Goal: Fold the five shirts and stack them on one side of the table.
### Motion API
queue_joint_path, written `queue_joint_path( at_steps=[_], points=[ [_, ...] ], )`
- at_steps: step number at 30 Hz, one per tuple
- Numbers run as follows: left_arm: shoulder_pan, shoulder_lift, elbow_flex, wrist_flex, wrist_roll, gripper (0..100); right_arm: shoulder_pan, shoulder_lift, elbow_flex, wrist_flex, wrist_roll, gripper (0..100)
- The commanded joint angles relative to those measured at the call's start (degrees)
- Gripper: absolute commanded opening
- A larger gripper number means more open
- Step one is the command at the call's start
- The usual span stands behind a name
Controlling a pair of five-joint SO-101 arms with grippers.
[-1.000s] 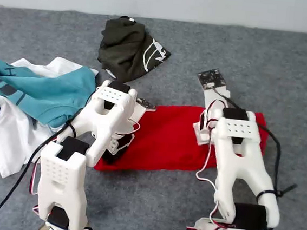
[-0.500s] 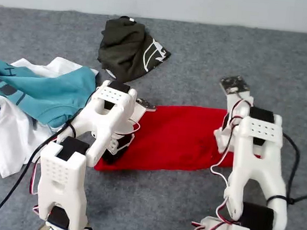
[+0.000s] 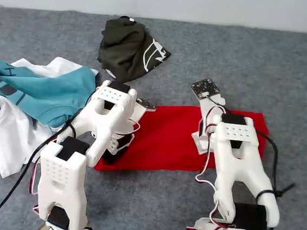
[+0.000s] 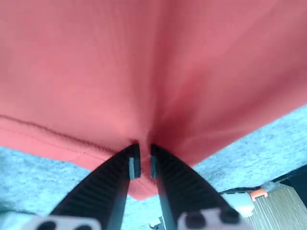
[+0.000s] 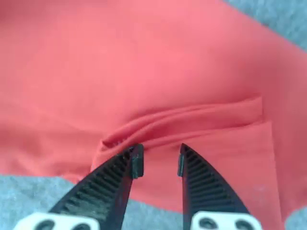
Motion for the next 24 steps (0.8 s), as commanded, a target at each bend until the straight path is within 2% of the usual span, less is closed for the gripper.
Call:
queue_joint_path(
  at_steps=[1, 11, 15, 19, 24],
  points=[
    [0.44, -0.18, 0.13, 0.00, -0.44, 5, -2.59, -1.89, -0.09, -1.27, -0.88, 12.5],
    [0.44, -0.18, 0.13, 0.00, -0.44, 5, -3.21, -1.89, 6.95, -11.74, -0.88, 12.5],
    [0.44, -0.18, 0.13, 0.00, -0.44, 5, -3.21, -1.89, 7.65, -12.97, -0.88, 12.5],
    [0.44, -0.18, 0.13, 0.00, -0.44, 5, -2.68, -4.09, 5.80, -9.71, -0.79, 12.5],
    [0.18, -0.18, 0.13, 0.09, -0.44, 5, 0.22, -13.85, -0.70, 3.30, -0.53, 12.5]
  ],
)
